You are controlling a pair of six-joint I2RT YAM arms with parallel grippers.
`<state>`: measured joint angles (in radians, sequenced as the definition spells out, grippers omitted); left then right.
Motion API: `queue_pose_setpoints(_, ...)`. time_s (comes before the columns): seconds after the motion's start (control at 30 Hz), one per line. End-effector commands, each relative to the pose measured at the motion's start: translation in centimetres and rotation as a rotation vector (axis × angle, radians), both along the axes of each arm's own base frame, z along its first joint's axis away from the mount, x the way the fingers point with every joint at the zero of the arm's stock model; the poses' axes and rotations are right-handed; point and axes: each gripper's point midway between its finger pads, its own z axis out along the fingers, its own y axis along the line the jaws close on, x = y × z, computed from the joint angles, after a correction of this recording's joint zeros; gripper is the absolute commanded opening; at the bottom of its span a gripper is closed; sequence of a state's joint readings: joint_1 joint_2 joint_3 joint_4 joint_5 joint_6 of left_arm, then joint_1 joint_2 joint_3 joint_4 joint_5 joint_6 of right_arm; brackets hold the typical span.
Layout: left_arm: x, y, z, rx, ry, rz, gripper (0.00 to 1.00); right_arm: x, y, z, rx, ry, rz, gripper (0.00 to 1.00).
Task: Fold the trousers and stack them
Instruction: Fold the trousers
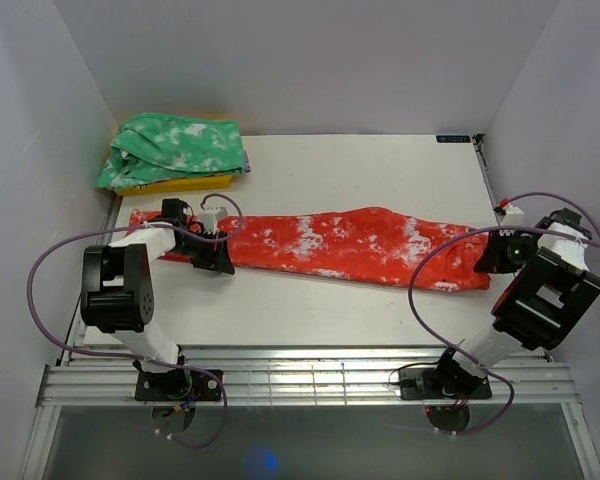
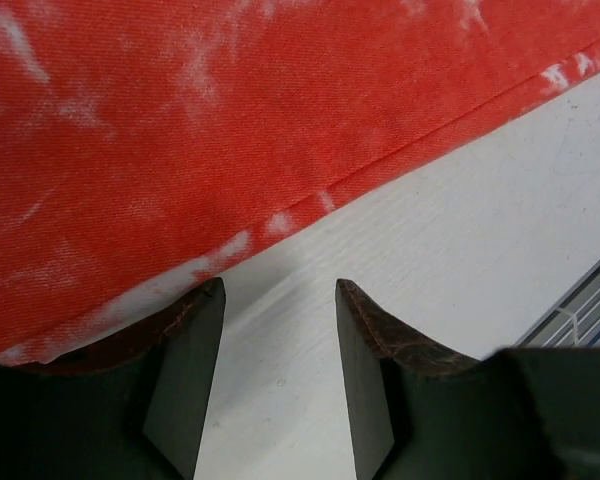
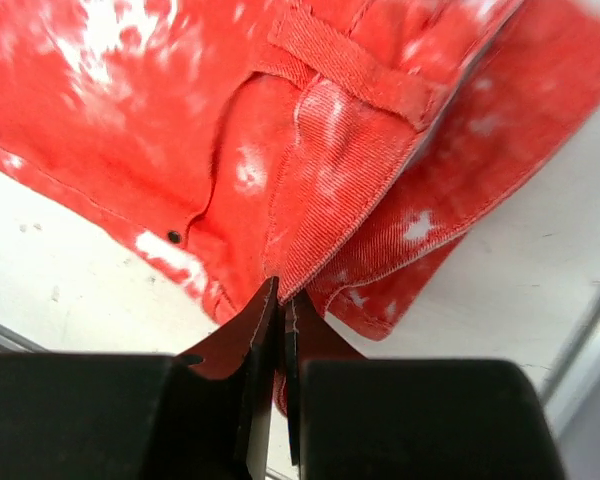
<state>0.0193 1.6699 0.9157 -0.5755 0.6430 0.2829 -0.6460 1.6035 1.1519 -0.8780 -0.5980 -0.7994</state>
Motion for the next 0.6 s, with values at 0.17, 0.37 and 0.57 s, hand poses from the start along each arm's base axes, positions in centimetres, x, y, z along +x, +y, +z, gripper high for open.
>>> queue_pose_setpoints(0.17, 2.8, 2.2, 7.4, -0.079, -0.164, 0.110, 0.73, -2.0, -1.5, -5.4, -0.116, 0.079, 0.019, 0.08)
queue_pose_setpoints(0.37, 5.9, 12.4, 12.0, 0.024, -0.273, 0.370, 0.89, -1.8, -4.6, -5.6, -0.265, 0.091, 0.043, 0.08)
queue_pose_setpoints(0.57, 7.1, 19.9, 10.0, 0.096, -0.231, 0.552, 0.90, -1.3, -7.0, -5.6, -0.356, 0.100, 0.077, 0.08)
